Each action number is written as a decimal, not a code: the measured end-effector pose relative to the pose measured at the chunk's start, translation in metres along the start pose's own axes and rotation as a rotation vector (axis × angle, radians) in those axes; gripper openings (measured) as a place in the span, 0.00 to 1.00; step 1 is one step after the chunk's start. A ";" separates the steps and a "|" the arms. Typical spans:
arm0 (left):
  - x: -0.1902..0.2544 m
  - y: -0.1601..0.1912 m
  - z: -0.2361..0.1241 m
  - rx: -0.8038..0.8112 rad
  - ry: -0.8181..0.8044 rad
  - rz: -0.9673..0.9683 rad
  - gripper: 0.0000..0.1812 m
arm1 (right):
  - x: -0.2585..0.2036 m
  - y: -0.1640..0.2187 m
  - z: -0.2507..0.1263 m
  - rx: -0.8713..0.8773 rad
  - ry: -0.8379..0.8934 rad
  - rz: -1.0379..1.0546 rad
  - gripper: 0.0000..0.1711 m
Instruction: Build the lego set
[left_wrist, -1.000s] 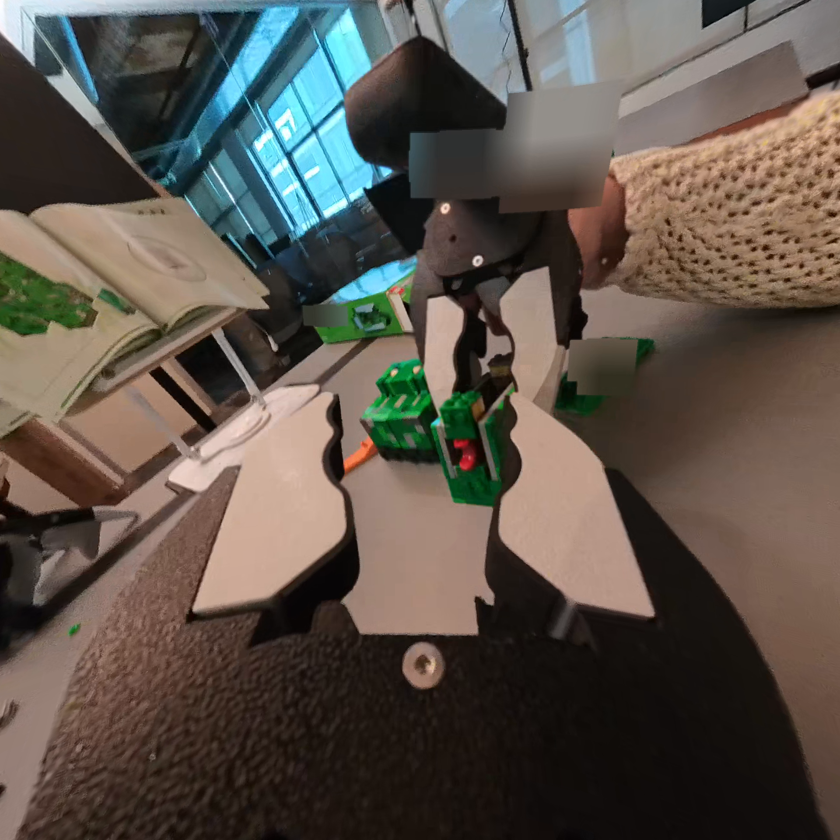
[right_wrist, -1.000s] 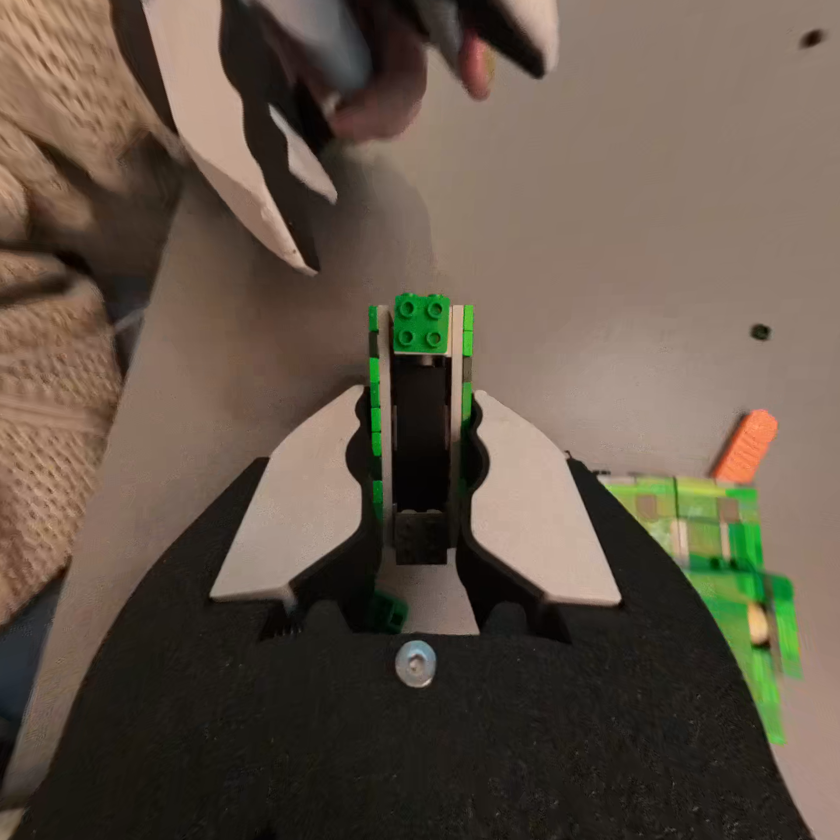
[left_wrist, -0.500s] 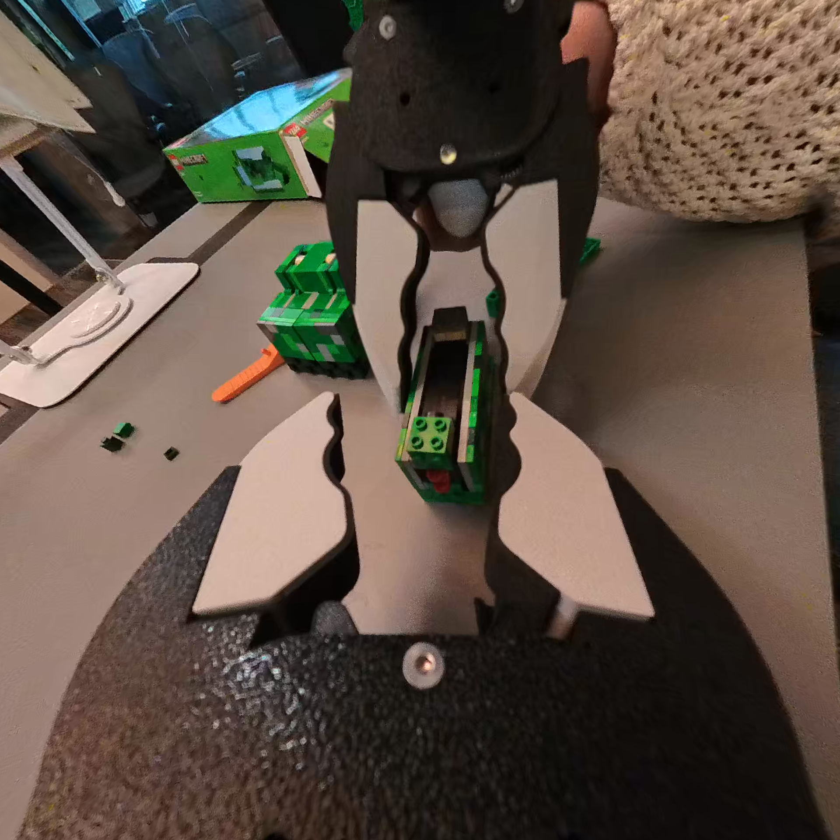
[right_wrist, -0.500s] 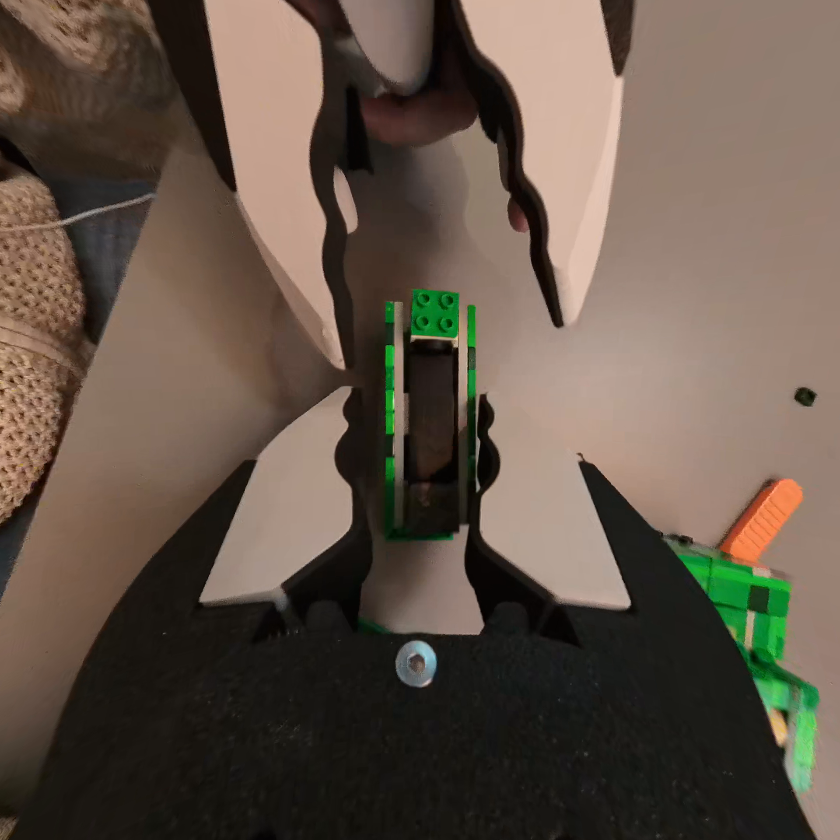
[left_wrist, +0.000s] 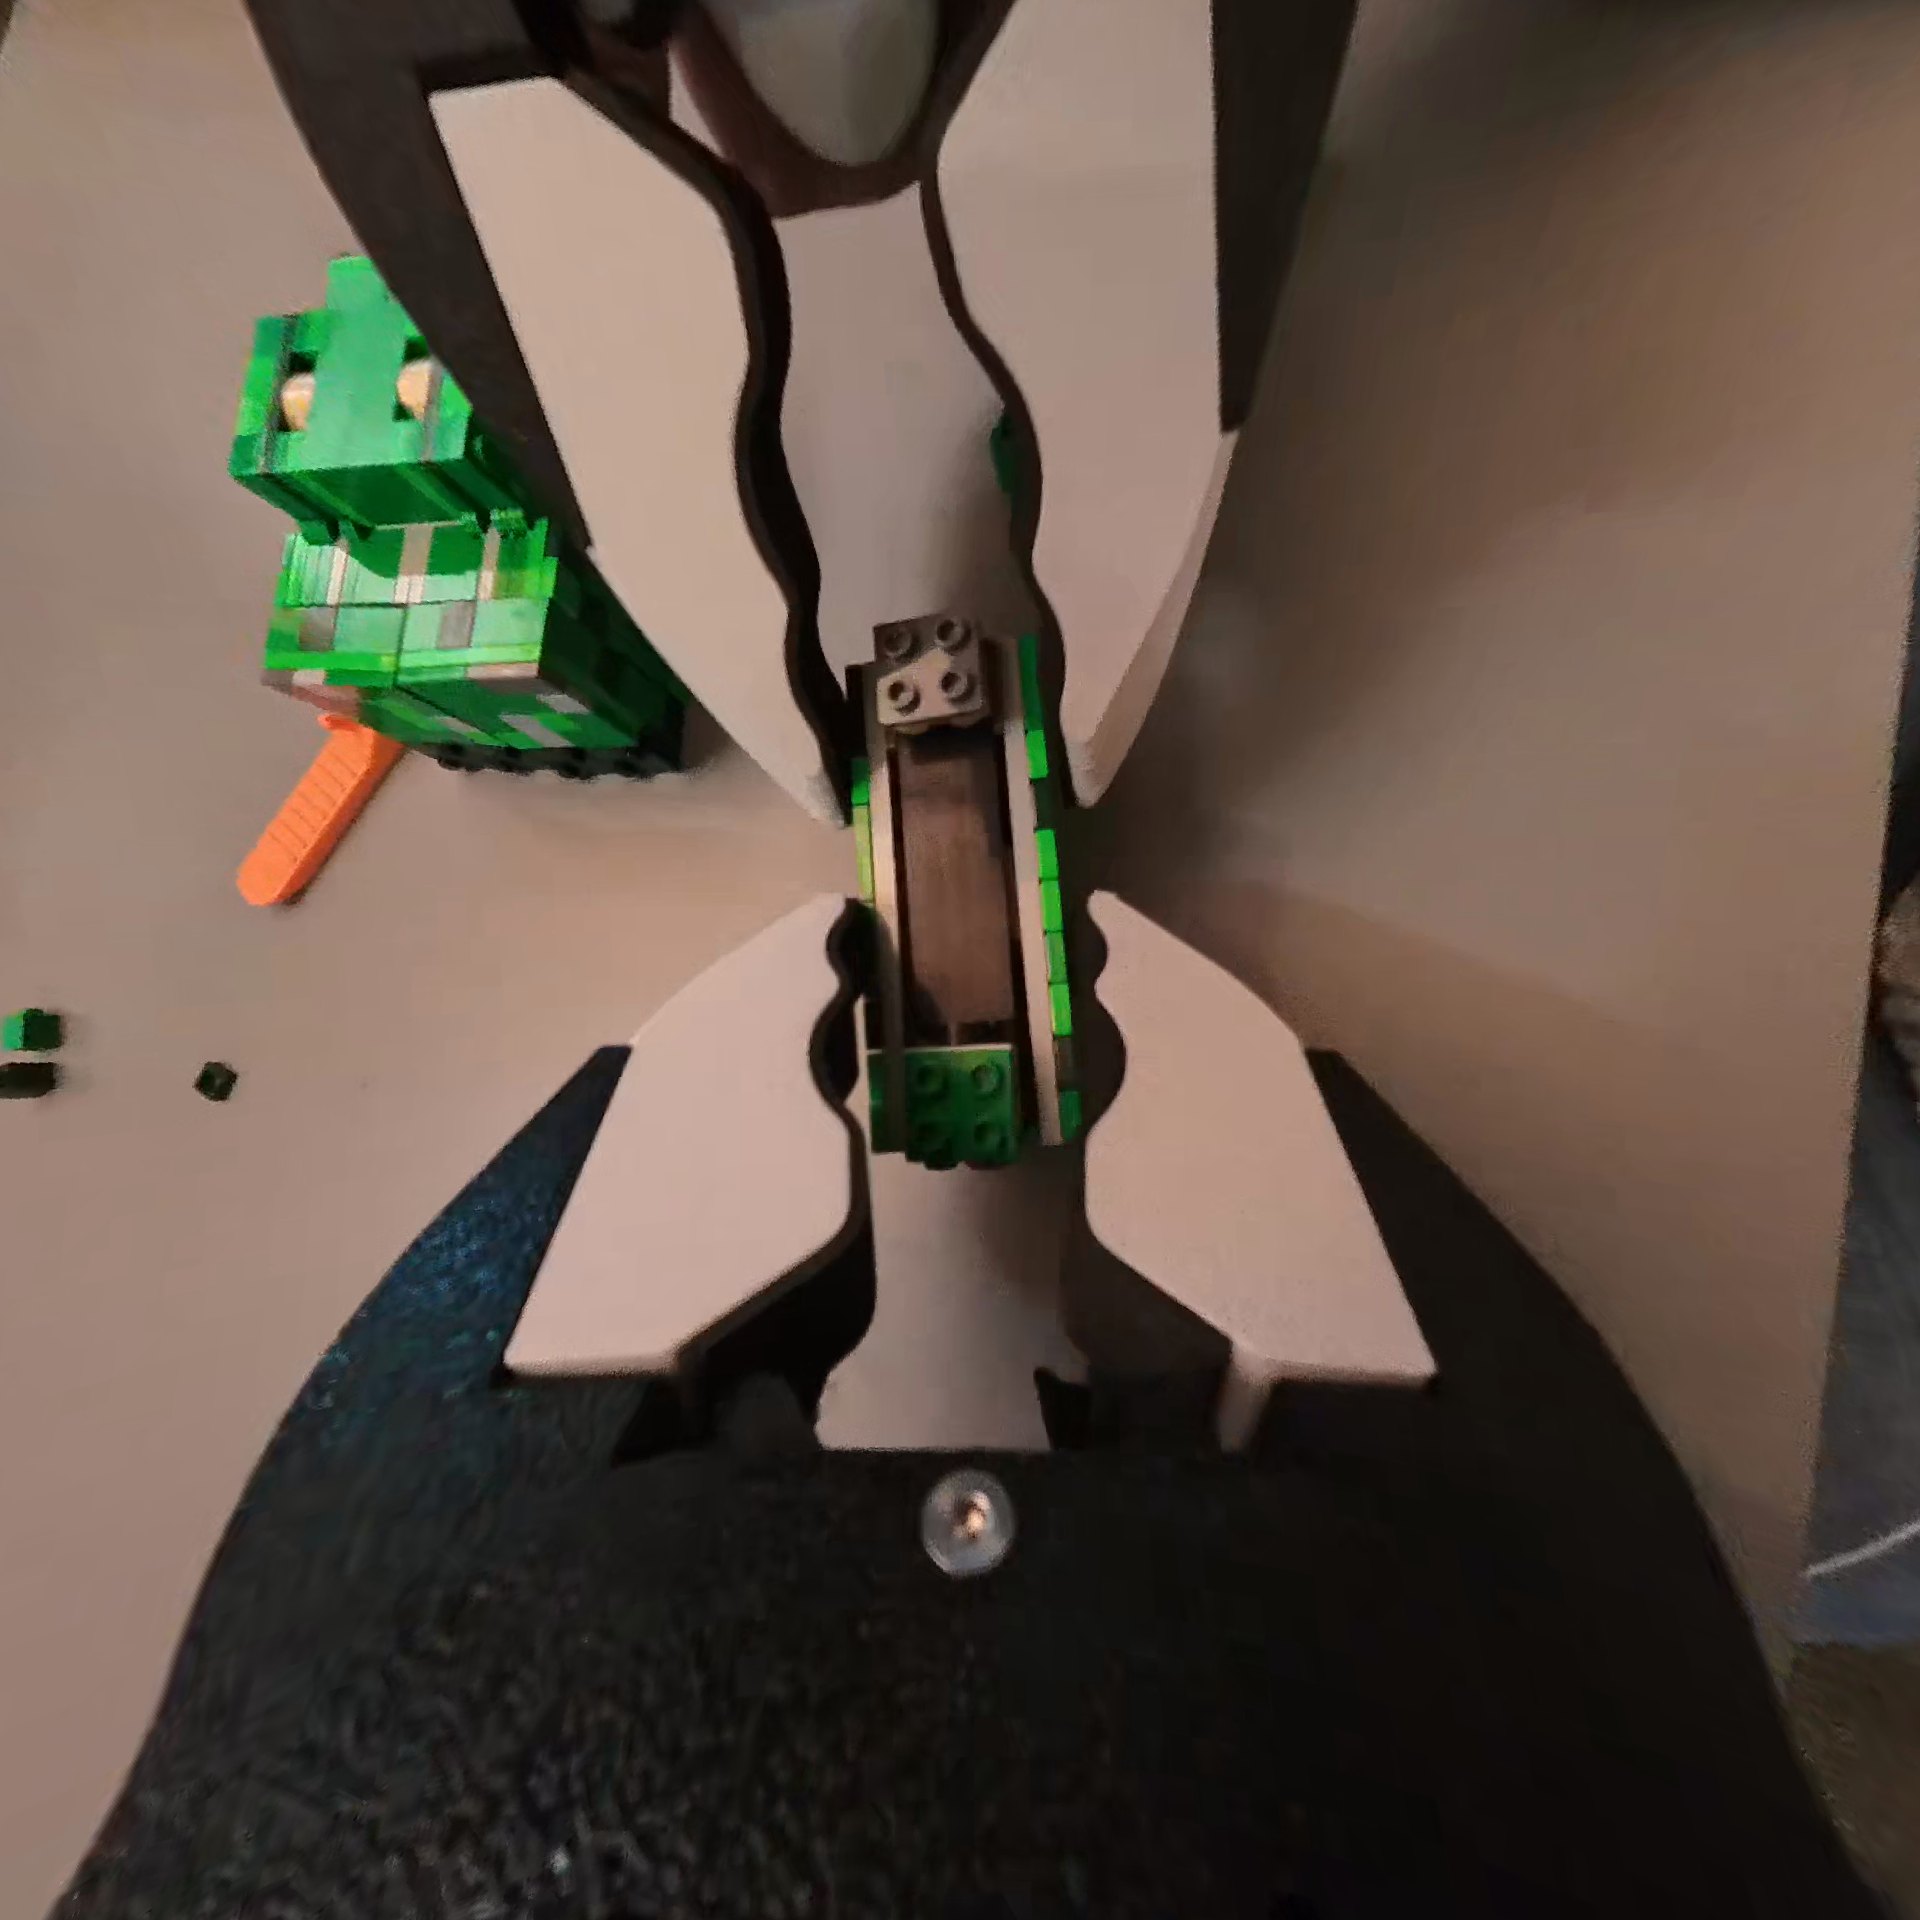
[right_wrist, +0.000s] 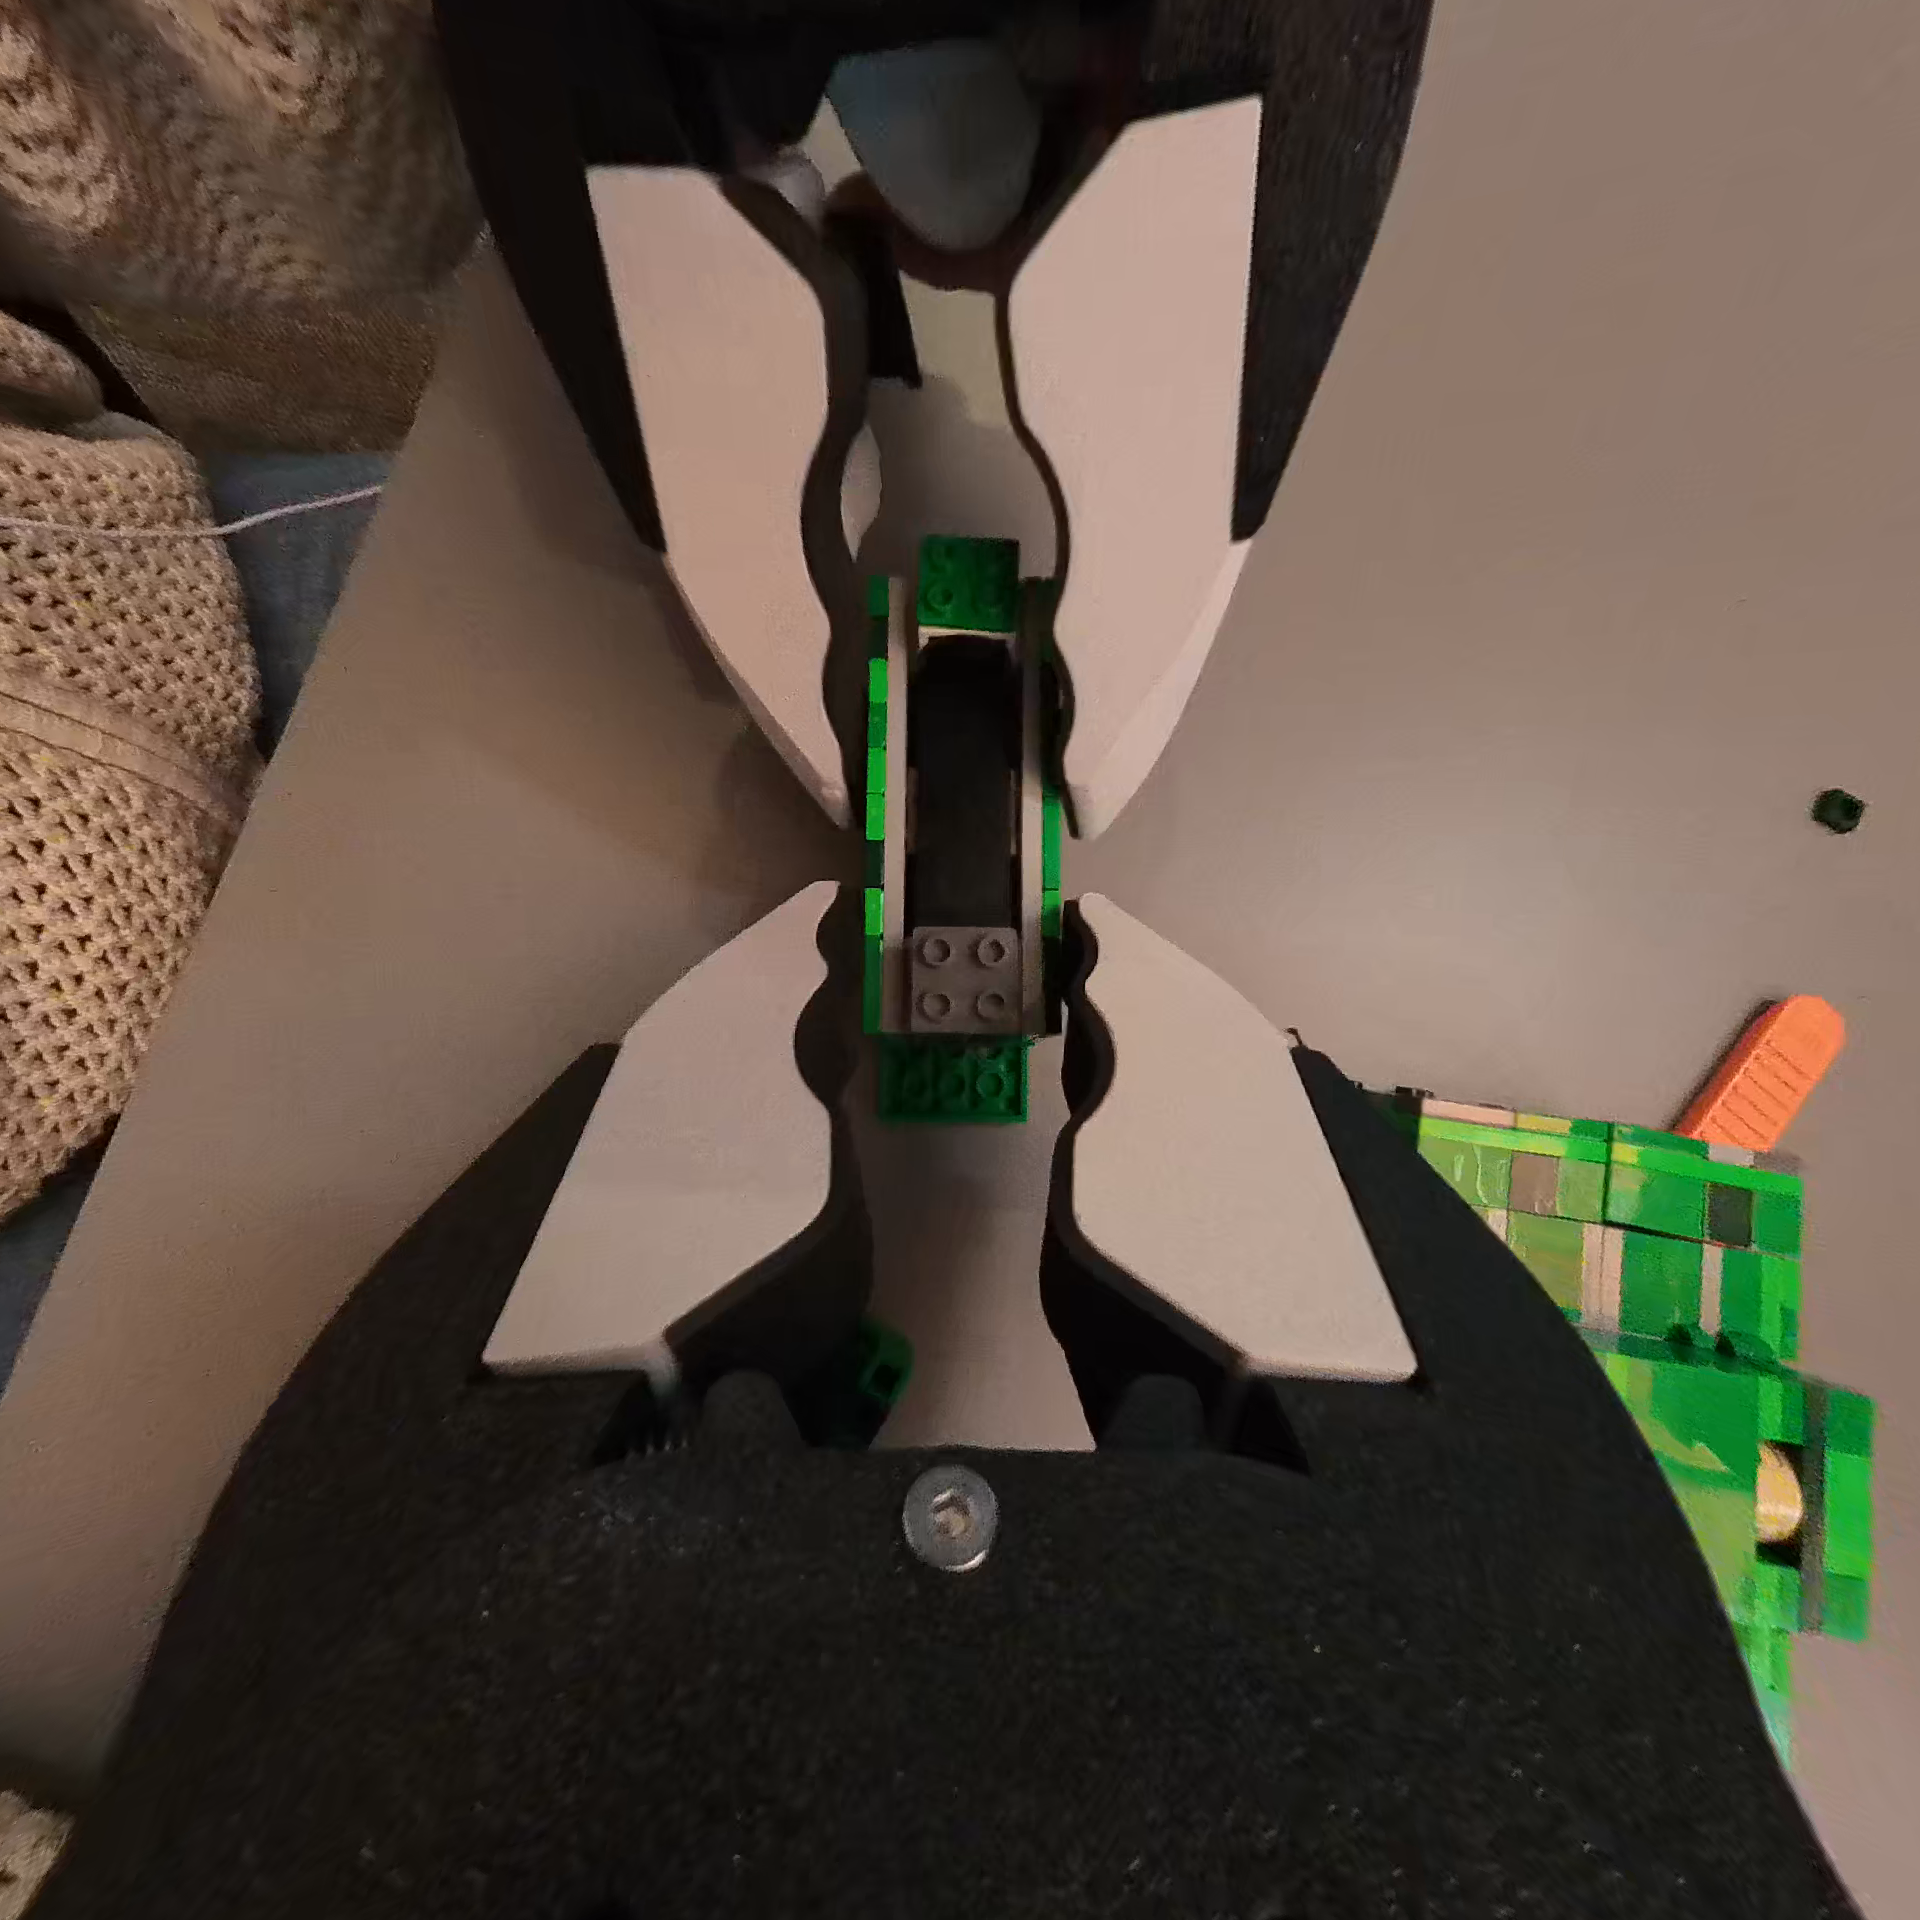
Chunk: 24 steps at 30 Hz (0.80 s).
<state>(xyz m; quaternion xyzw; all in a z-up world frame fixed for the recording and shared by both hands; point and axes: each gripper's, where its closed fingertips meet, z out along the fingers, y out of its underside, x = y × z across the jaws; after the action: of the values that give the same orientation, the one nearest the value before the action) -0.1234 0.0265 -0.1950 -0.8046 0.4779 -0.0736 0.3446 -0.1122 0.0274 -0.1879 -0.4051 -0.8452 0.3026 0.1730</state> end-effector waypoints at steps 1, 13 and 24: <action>0.000 0.000 0.000 -0.012 -0.001 0.001 0.21 | 0.000 0.000 0.000 -0.006 -0.001 0.001 0.21; 0.000 0.003 0.001 -0.106 0.016 -0.004 0.20 | -0.001 0.001 0.000 0.032 0.011 -0.010 0.21; 0.003 0.002 0.000 -0.130 0.035 -0.003 0.20 | -0.003 -0.001 -0.004 0.155 0.034 0.024 0.36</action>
<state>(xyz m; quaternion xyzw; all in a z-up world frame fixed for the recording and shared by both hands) -0.1228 0.0238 -0.1971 -0.8247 0.4862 -0.0569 0.2832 -0.1085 0.0257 -0.1850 -0.4057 -0.8114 0.3620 0.2146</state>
